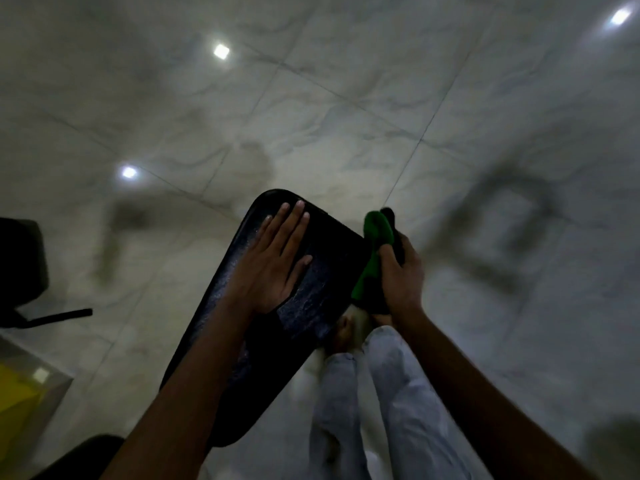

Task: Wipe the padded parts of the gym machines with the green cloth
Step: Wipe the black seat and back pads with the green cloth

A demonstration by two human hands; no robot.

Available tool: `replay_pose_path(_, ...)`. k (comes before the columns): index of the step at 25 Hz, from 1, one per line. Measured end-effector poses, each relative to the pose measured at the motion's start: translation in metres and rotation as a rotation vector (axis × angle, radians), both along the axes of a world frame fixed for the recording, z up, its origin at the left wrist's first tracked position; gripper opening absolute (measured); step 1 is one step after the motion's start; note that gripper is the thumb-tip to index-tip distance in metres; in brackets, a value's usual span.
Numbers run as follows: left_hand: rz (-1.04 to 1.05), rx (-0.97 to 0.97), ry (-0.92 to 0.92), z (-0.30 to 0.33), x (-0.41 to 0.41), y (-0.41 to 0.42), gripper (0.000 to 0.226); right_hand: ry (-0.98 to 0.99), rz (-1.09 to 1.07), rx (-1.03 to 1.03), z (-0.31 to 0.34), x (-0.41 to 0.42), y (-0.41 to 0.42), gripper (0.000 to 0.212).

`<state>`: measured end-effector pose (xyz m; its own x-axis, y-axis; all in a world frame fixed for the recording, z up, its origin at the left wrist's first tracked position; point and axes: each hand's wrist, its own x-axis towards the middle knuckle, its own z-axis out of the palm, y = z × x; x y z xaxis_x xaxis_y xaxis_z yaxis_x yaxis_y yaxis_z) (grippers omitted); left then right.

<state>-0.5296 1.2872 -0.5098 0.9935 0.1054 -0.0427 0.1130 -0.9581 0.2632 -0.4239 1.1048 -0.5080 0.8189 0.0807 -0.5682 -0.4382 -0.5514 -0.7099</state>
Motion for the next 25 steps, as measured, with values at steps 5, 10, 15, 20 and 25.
replay_pose_path(5,0.003,0.045,0.015,0.001,-0.001,0.000,0.060,0.204,-0.266,0.044,0.014,-0.091,-0.005,0.032)
replay_pose_path(10,0.033,0.033,-0.009,0.000,0.001,-0.006,0.058,0.177,-0.314,0.071,0.017,-0.050,-0.005,0.029)
replay_pose_path(15,0.102,0.018,0.005,0.003,-0.001,-0.016,0.056,0.327,-0.156,0.107,0.051,-0.110,-0.003,0.032)
replay_pose_path(20,0.131,0.019,0.013,0.006,-0.007,-0.020,0.054,0.413,-0.070,0.097,0.041,-0.080,-0.025,0.009)
replay_pose_path(25,0.219,0.046,0.000,0.006,-0.012,-0.033,0.052,0.478,-0.151,0.101,0.042,-0.032,-0.026,0.016)
